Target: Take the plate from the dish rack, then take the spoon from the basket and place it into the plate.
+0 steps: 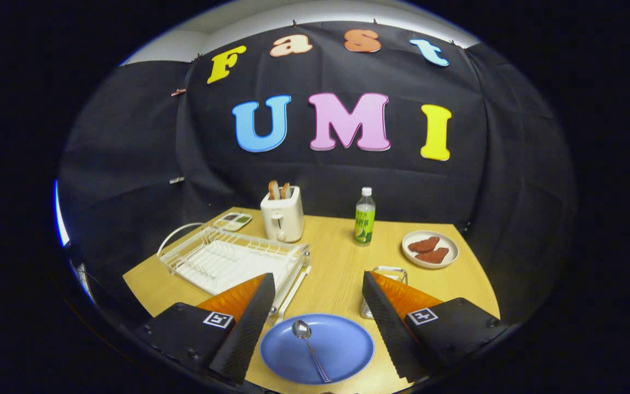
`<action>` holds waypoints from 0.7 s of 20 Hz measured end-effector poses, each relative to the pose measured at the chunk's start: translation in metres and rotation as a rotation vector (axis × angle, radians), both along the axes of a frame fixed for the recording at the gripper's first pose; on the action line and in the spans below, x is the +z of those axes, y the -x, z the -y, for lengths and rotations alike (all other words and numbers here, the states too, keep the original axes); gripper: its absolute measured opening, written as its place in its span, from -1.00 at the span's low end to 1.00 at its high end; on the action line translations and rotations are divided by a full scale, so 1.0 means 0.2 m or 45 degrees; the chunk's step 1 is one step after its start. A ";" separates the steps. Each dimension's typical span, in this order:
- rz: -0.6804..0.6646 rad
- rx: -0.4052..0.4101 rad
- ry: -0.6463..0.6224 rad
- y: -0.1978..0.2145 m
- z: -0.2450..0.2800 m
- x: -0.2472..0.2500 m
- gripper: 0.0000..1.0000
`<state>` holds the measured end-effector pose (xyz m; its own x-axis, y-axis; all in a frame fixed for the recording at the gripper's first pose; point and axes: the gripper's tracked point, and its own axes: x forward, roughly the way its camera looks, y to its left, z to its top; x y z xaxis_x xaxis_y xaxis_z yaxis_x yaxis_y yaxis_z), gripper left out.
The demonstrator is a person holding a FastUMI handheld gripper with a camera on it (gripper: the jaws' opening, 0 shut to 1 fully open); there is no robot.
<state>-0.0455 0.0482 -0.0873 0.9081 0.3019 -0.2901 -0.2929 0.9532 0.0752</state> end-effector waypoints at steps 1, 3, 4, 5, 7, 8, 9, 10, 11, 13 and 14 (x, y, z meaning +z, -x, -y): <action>0.034 -0.040 -0.020 -0.01 0.03 0.09 0.98; 0.106 -0.100 -0.065 -0.01 0.07 0.26 0.98; 0.161 -0.127 -0.064 -0.02 0.11 0.34 0.98; 0.220 -0.164 -0.040 -0.03 0.16 0.42 0.97; 0.310 -0.257 0.012 -0.03 0.27 0.55 0.97; 0.338 -0.300 0.022 -0.02 0.31 0.60 0.97; 0.364 -0.342 0.026 0.00 0.35 0.65 0.97; 0.386 -0.379 0.016 0.02 0.39 0.69 0.97; 0.401 -0.397 0.000 0.04 0.41 0.72 0.98; 0.402 -0.415 -0.014 0.06 0.45 0.72 0.97; 0.400 -0.417 -0.009 0.06 0.46 0.72 0.98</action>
<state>-0.0583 -0.0441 0.0563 0.9998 -0.0149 0.0158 0.0143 0.9992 0.0375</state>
